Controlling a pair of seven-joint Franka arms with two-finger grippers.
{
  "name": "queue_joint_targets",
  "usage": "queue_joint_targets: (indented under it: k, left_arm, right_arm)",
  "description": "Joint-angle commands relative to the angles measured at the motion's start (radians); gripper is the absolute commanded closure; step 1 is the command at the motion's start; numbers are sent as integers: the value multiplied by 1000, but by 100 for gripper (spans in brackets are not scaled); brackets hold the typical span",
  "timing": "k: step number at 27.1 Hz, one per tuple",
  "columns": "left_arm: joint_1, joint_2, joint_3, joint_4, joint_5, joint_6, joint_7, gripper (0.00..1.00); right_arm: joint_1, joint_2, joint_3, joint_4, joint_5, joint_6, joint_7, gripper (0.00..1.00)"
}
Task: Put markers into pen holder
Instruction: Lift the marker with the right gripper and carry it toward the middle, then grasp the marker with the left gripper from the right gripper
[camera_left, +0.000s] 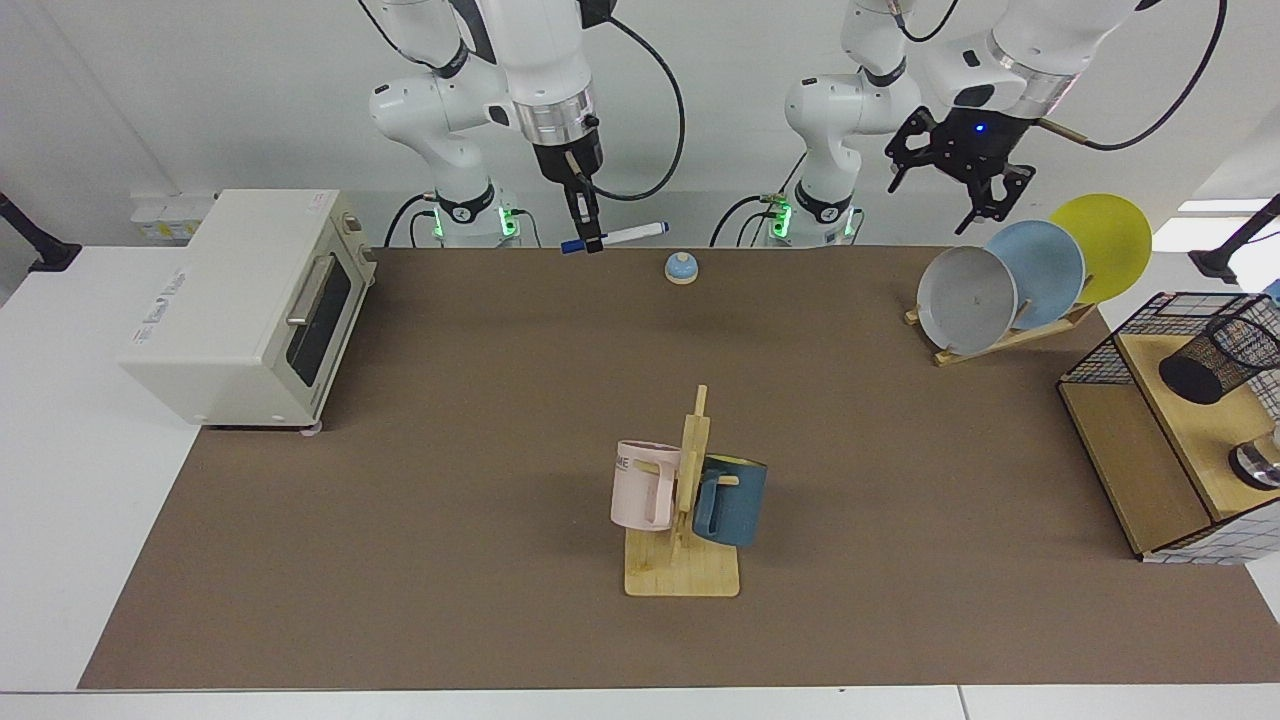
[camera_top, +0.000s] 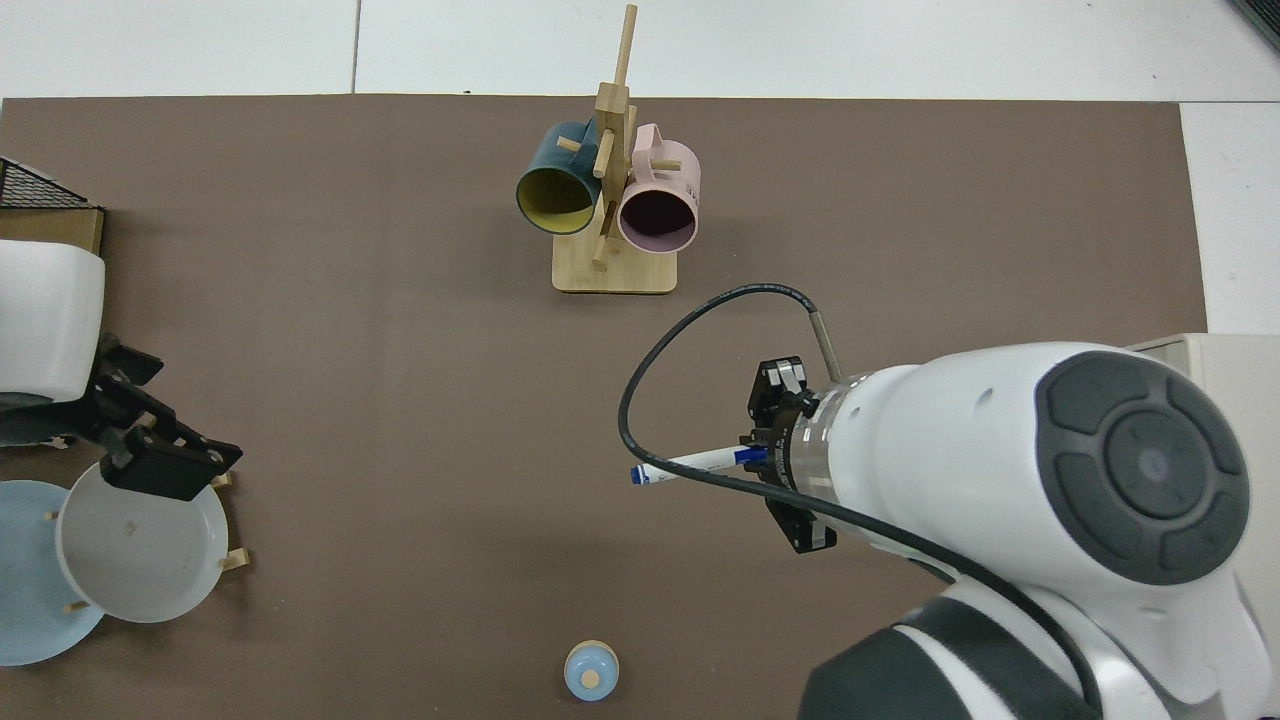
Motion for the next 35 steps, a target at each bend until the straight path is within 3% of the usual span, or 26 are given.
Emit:
queue_joint_targets:
  k: [1,9,14,28,35]
  left_arm:
    - [11,-25,28,-40,-117,34,254,2]
    - [-2,-92,9,-156,-128,149,382,4]
    - [-40,-174,-14,-288,-128,269,380,2]
    - [-186,-163,-12,-347,-157,386,343,5]
    - [-213,-161,-15,-379,-157,453,316,6]
  right_arm:
    - [63,45,10,40,13,44,94,100]
    - [104,88,13,74,12,79,171,100]
    - [147,157,13,153,-1,89,246,100]
    - [213,220,13,193,-2,153,312,100]
    - [218,226,11,198,-4,149,311,100]
